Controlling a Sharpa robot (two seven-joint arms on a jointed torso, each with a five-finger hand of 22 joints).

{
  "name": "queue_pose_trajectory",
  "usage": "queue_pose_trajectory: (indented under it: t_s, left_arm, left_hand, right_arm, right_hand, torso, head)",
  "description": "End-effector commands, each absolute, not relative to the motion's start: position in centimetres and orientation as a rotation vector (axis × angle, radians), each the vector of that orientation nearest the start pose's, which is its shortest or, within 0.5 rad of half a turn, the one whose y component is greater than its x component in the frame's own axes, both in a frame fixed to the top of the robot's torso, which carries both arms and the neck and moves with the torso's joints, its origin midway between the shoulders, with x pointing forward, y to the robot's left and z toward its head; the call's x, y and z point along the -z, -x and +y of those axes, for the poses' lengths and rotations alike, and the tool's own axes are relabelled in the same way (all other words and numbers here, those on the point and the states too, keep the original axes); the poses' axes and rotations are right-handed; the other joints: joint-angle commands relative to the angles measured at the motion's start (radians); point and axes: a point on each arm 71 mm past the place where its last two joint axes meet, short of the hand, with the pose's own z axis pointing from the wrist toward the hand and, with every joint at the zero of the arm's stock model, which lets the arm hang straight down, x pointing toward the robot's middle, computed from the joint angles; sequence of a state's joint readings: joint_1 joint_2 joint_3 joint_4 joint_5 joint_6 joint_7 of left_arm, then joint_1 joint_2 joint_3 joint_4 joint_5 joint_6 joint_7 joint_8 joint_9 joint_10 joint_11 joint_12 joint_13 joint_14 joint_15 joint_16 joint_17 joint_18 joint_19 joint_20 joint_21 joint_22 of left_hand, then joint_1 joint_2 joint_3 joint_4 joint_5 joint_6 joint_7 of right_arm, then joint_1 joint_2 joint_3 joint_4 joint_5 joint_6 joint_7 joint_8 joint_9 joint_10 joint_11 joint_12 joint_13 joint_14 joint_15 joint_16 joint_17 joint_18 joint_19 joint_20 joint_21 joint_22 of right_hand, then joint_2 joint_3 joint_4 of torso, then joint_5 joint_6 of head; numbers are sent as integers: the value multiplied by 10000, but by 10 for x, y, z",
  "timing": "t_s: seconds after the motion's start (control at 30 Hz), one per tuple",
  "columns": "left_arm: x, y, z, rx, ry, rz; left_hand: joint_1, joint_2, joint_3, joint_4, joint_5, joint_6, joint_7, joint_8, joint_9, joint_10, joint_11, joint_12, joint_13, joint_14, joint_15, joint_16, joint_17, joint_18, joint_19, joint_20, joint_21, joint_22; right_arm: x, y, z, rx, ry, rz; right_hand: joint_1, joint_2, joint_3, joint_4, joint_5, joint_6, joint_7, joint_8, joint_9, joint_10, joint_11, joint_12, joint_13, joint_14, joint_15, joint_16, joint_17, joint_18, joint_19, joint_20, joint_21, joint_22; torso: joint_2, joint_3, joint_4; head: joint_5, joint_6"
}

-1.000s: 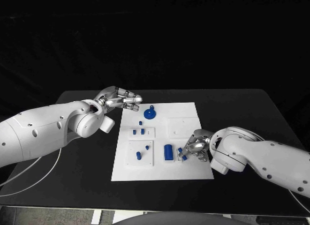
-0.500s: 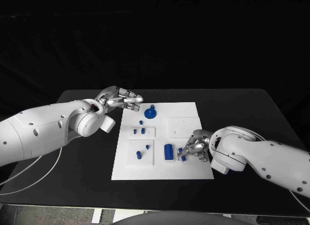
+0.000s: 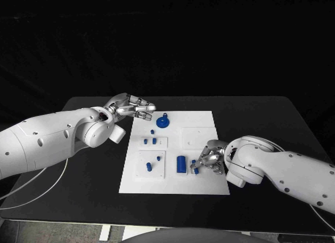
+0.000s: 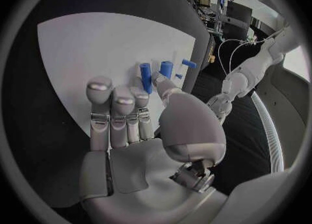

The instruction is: Assemble the parts on the task board

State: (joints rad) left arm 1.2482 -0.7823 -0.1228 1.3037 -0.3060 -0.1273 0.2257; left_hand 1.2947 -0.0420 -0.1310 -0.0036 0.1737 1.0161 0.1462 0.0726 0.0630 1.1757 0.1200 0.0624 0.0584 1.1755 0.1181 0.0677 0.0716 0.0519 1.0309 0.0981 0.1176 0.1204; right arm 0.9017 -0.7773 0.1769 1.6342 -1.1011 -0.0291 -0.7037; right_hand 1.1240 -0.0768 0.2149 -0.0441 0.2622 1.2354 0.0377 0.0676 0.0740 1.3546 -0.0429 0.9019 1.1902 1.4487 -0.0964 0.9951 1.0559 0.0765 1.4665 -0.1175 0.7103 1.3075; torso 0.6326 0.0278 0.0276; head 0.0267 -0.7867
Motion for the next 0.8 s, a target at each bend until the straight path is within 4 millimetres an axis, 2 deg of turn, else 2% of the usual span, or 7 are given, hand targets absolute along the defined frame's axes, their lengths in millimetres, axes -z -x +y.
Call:
queue_pose_trajectory:
  t_s: [0.03,0.17,0.37,0.57,0.7,0.8]
  left_arm:
    - [204,-520,230,13333,8152,17484]
    - [204,-520,230,13322,8146,17491]
    - [204,-520,230,13311,8132,17496]
    - [204,-520,230,13285,8106,17500]
    - [204,-520,231,13269,8102,17497]
    - [204,-520,231,13252,8105,17495]
  left_hand:
    - [-44,-8,-6,75,-23,-99,6,7,-2,-64,10,-15,13,-70,-6,-43,5,-108,-64,30,30,-17]
    - [-42,-14,-4,84,-36,-100,6,7,-1,-66,10,-15,14,-73,-4,-43,5,-107,-64,31,31,-18]
    - [-42,-14,-4,84,-36,-100,6,7,-1,-66,10,-15,14,-73,-4,-43,5,-107,-64,31,31,-18]
    - [-42,-14,-4,84,-36,-100,6,7,-1,-66,10,-15,14,-73,-4,-43,5,-107,-64,31,31,-18]
    - [-42,-14,-4,84,-36,-100,6,7,-1,-66,10,-15,14,-73,-4,-43,5,-107,-64,31,31,-18]
    - [-42,-14,-4,84,-36,-100,6,7,-1,-66,10,-15,14,-73,-4,-43,5,-107,-64,31,31,-18]
  right_arm:
    - [274,-423,-164,-4702,-4101,23834]
    - [275,-423,-164,-4680,-4083,23871]
    - [275,-423,-164,-4670,-4086,23888]
    - [276,-423,-165,-4679,-4083,23908]
    - [276,-423,-165,-4726,-4045,23913]
    - [275,-422,-166,-4811,-3947,23974]
  right_hand:
    - [-110,-99,-22,198,-228,16,29,-42,-9,38,-17,-32,-15,57,1,18,10,-110,522,-14,22,50]
    - [-56,-304,-3,579,-458,17,38,-42,-4,43,-6,-27,-23,59,5,20,14,-103,522,-9,21,44]
    - [13,-446,-55,919,-771,19,49,-41,1,42,2,-33,-35,58,8,4,9,-96,522,-5,10,34]
    - [43,-519,-79,1090,-921,21,56,-41,6,40,9,-37,-41,58,10,-1,8,-93,520,-3,10,33]
    - [50,-526,-84,1118,-941,23,54,-39,7,45,9,-28,-37,57,12,-1,9,-92,518,-2,-5,28]
    - [106,-569,-105,1109,-1115,23,59,-39,8,41,11,-30,-39,57,12,-5,7,-91,519,-1,-2,28]
  torso:
    - [1,4,0]
    - [1,6,-10]
    - [4,10,-10]
    - [6,11,-10]
    - [2,9,-5]
    - [1,10,-6]
  head:
    - [22,-17]
    - [47,-29]
    - [56,-23]
    - [54,-25]
    - [46,-31]
    - [46,-31]
